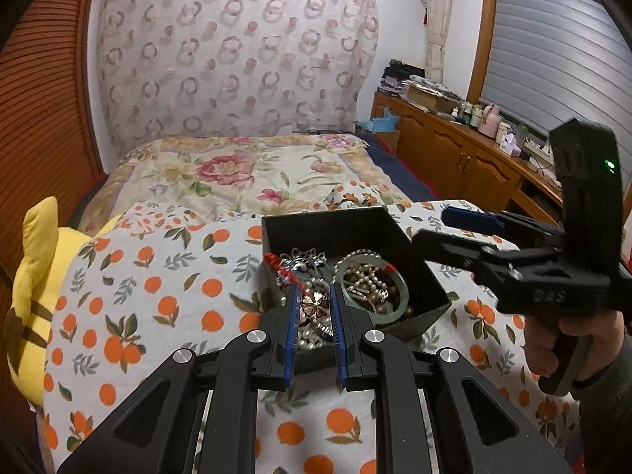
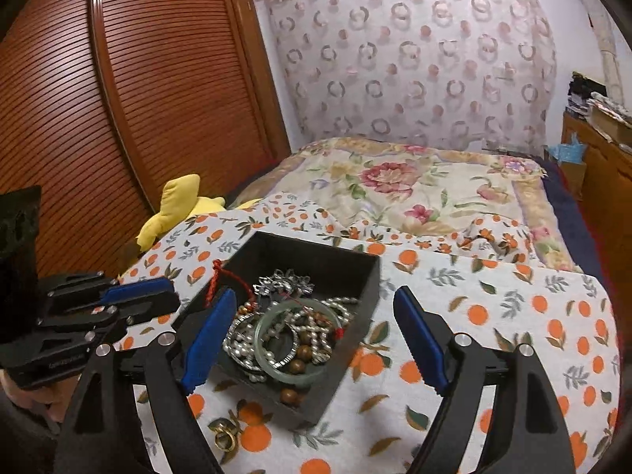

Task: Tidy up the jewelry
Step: 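Open both grippers to drop the brooch and jade bangle into the box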

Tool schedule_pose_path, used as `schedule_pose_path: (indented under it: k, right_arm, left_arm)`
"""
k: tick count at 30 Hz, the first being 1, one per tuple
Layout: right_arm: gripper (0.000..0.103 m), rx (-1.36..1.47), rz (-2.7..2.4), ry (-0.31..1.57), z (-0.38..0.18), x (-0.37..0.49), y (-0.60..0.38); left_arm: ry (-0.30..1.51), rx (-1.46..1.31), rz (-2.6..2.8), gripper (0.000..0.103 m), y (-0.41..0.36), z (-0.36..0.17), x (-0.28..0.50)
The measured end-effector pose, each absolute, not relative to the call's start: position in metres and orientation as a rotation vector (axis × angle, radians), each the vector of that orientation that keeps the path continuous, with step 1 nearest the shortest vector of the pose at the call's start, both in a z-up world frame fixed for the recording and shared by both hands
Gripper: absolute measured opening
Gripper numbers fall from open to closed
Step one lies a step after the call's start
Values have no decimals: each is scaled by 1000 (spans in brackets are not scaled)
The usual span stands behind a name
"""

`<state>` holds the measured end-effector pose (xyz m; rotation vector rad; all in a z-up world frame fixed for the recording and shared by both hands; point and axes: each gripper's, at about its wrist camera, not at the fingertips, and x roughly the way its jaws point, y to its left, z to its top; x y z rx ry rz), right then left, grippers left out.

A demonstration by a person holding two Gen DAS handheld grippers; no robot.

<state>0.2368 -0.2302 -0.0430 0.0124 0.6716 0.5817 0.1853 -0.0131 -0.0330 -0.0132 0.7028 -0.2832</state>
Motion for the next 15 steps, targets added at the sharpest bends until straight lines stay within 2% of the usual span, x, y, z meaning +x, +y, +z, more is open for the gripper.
schedule_pose_path:
  k: [5, 7, 8, 9, 12, 15]
  right_arm:
    - [84, 9, 564, 670, -45, 227, -244]
    - [84, 12, 559, 667, -45, 223, -248]
    - [84, 12, 556, 664, -45, 220, -251]
    - [84, 10, 554, 660, -44, 217, -253]
    - [84, 6, 554, 648, -42, 206, -257]
    - [84, 2, 559, 639, -40, 194, -261]
  left_arm:
    - [699, 0, -293, 15, -26, -33, 194]
    - [694, 0, -299, 28, -29, -32, 195]
    - [687, 1, -297, 45, -30, -32, 194]
    - [676, 4, -295, 54, -31, -32, 192]
    - [669, 13, -286, 70, -33, -31, 188]
    - [658, 8, -291, 79, -32, -30, 180]
